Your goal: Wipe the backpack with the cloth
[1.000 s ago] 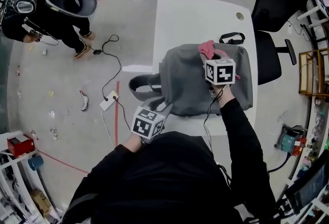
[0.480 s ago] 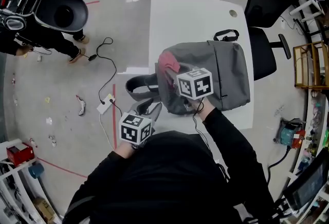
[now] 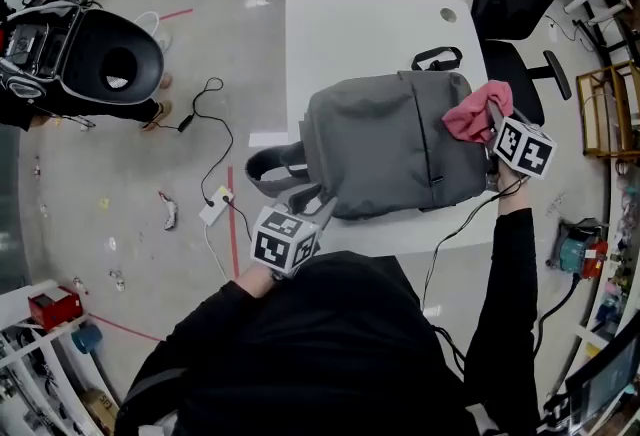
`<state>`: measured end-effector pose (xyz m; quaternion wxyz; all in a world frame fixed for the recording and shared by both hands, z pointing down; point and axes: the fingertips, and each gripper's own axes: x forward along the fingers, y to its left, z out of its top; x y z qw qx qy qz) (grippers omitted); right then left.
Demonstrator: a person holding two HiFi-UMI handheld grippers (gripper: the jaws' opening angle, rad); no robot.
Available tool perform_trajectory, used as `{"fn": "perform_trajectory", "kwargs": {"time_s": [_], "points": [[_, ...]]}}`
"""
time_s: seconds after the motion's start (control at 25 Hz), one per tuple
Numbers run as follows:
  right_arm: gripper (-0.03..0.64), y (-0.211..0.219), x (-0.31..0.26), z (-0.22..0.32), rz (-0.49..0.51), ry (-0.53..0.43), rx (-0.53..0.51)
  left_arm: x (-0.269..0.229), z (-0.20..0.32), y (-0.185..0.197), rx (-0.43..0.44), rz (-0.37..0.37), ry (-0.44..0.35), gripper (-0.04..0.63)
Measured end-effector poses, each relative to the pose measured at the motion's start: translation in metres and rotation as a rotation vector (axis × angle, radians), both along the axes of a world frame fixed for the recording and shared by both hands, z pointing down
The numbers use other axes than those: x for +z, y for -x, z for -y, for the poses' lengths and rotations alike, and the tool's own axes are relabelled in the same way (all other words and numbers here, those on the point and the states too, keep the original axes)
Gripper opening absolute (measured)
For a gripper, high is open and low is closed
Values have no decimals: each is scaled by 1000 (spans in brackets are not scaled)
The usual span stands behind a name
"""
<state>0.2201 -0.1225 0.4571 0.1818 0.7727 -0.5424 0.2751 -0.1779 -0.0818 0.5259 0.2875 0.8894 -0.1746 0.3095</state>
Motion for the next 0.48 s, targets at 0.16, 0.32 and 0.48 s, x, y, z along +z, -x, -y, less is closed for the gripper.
{"fn": "perform_trajectory", "kwargs": {"time_s": [0.16,0.32,0.48], "points": [[115,-23,-22,-18,28,-69,96,3,-4,-3,11,6,14,156],[115,45,20,2,74,-7,-27,3,-1,4,1,0,19,156],[114,150,63,30,181,45,-182,4,2,19,-23,-8,30,156]]}}
